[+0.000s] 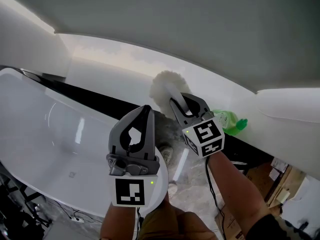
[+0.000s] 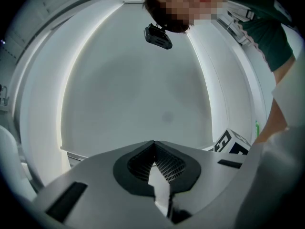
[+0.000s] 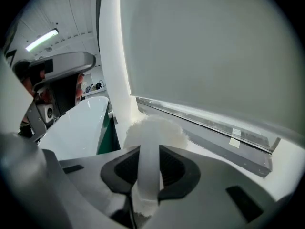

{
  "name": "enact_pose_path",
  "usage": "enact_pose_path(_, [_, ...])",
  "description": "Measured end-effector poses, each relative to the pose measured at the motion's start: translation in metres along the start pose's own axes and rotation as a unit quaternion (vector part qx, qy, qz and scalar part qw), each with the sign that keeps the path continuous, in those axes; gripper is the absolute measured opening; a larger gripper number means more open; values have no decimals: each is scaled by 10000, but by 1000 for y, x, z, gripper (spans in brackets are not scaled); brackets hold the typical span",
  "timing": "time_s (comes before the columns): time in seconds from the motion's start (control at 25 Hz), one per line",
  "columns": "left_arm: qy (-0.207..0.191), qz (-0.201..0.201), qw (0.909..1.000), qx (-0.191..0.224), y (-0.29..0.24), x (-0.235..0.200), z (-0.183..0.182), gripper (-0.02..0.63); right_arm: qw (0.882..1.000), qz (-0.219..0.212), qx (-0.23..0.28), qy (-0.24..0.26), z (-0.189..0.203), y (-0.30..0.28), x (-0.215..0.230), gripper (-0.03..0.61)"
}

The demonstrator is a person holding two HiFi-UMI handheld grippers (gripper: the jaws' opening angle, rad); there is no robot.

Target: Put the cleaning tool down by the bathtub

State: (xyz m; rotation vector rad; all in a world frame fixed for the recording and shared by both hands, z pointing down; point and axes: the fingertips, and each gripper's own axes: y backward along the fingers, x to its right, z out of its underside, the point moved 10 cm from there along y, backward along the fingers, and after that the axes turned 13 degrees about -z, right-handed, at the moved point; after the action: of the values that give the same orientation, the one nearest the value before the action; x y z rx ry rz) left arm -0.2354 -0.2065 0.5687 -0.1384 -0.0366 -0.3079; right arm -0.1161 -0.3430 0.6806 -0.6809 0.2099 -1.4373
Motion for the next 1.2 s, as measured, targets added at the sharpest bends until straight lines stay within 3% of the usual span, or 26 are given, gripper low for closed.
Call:
enact_pose_path(0.52, [146,-143,9998,47,-2,-9,5,6,9970,59,-771,-37,6,-58,24,92])
enact_pose_path(1.2, [167,-190,9997,-68,5,-12,16,6,9870,161,-1601,24,27,-90,31,92])
